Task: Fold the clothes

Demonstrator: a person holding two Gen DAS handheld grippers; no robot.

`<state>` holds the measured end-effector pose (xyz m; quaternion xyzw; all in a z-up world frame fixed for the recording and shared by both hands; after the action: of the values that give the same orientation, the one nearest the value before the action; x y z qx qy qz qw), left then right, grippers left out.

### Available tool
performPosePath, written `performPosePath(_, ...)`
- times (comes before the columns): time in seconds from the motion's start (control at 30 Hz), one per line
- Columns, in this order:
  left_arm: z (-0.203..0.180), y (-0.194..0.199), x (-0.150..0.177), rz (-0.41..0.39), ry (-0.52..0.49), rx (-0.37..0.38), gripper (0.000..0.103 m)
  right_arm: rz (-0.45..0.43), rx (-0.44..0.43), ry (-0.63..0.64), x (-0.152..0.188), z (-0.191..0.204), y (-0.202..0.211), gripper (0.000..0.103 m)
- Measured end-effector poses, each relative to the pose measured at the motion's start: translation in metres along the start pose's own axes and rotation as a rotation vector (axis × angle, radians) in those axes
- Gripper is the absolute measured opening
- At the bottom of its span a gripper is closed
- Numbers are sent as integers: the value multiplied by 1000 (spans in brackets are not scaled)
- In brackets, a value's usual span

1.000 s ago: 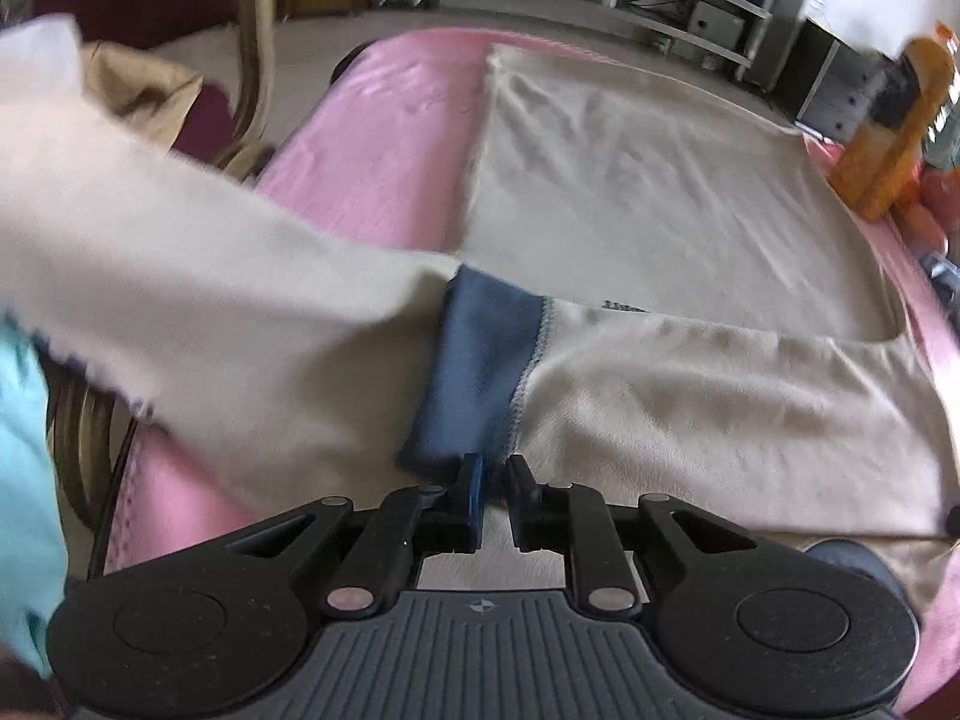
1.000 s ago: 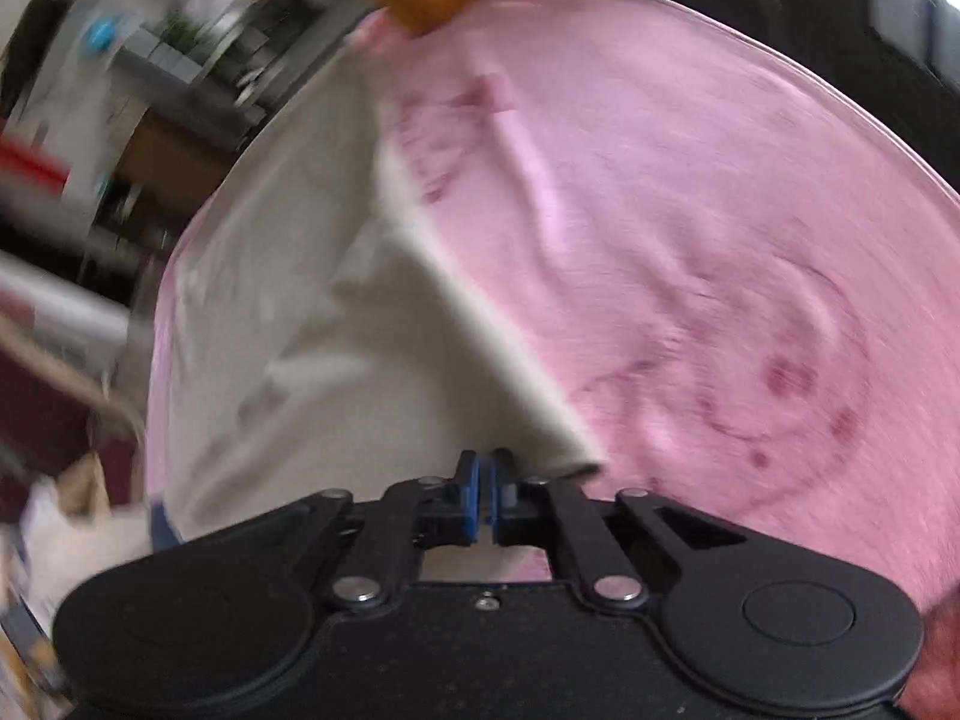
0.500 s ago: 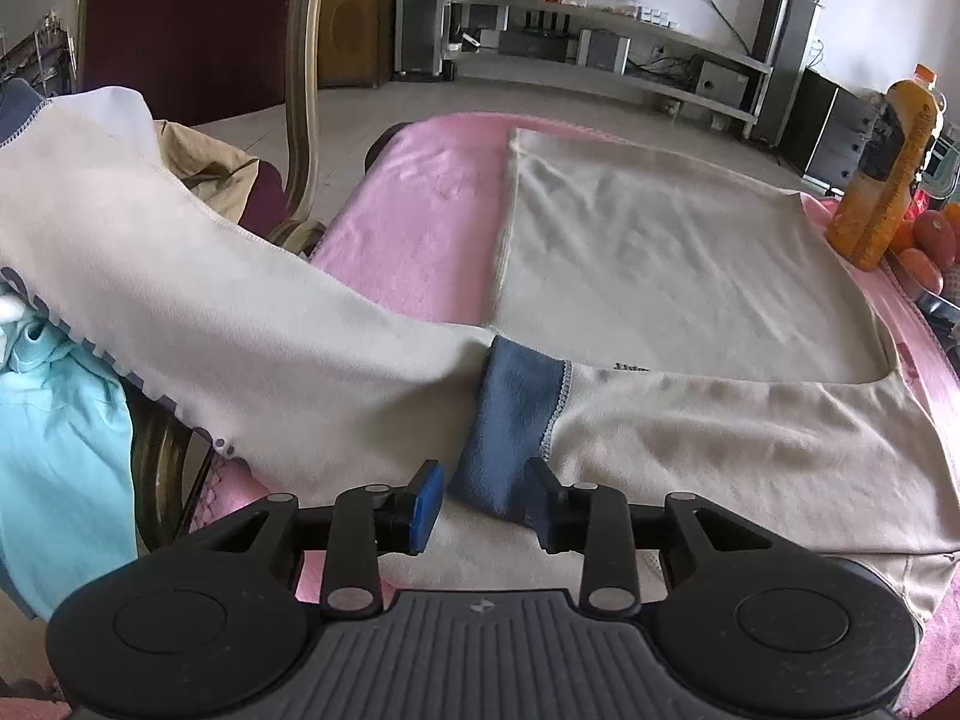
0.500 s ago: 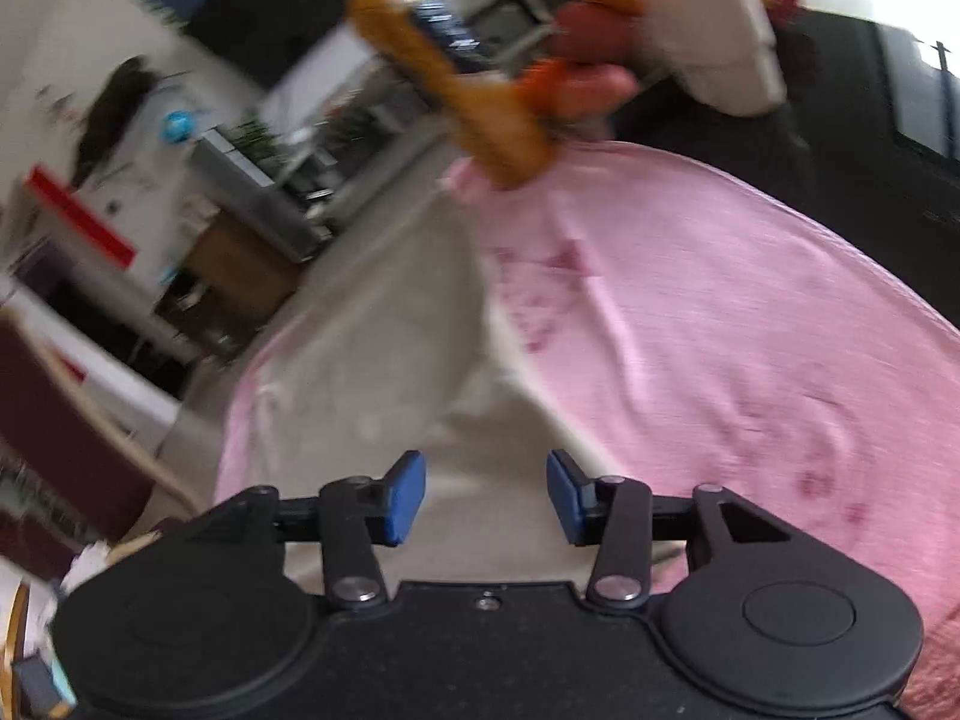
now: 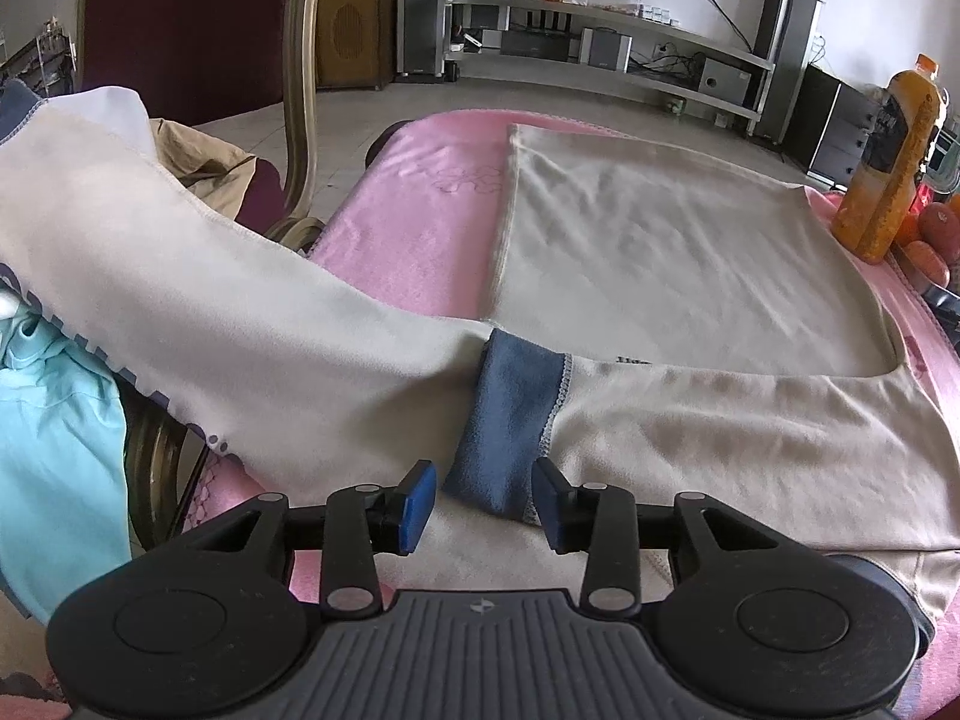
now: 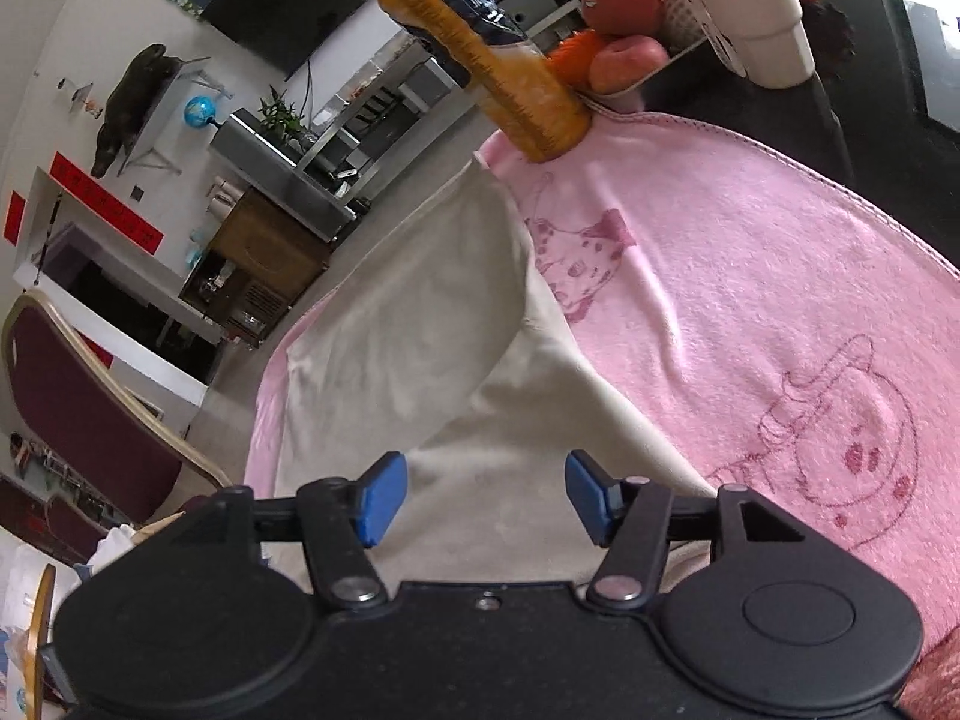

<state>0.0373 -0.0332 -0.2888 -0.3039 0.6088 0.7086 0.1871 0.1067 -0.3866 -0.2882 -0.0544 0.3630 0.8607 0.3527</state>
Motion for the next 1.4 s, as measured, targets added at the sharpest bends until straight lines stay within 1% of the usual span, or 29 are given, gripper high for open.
performPosePath(0.2,0,0,1,-8,-4,-11,38,13,4,29,3,2,-2,58)
performPosePath(0.6,1,-2,2,-3,-13,-30,38,30,6,20,5,0,-1,59)
performPosePath(0.97,2,-2,2,-6,-14,-31,38,26,7,21,5,-1,1,60)
performPosePath(1.1,2,-1,1,-9,-12,-29,38,11,7,26,4,1,4,60)
performPosePath(1.23,1,-1,1,-11,-19,-28,39,-52,-5,57,-2,7,14,60)
performPosePath(1.4,-1,0,1,-13,-28,-27,39,-42,-7,61,-3,7,12,60)
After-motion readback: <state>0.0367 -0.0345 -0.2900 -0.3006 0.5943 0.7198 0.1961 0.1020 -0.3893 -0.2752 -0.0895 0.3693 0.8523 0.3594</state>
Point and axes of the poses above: each gripper's, at about its wrist camera, not at the fingertips, and y roughly against the way its jaws point, z to its left, x to its underside, the point moved 9 cm from there along -y, roughly the way its jaws point, and after that the axes turned 10 degrees about -y, right-handed, at the moved point
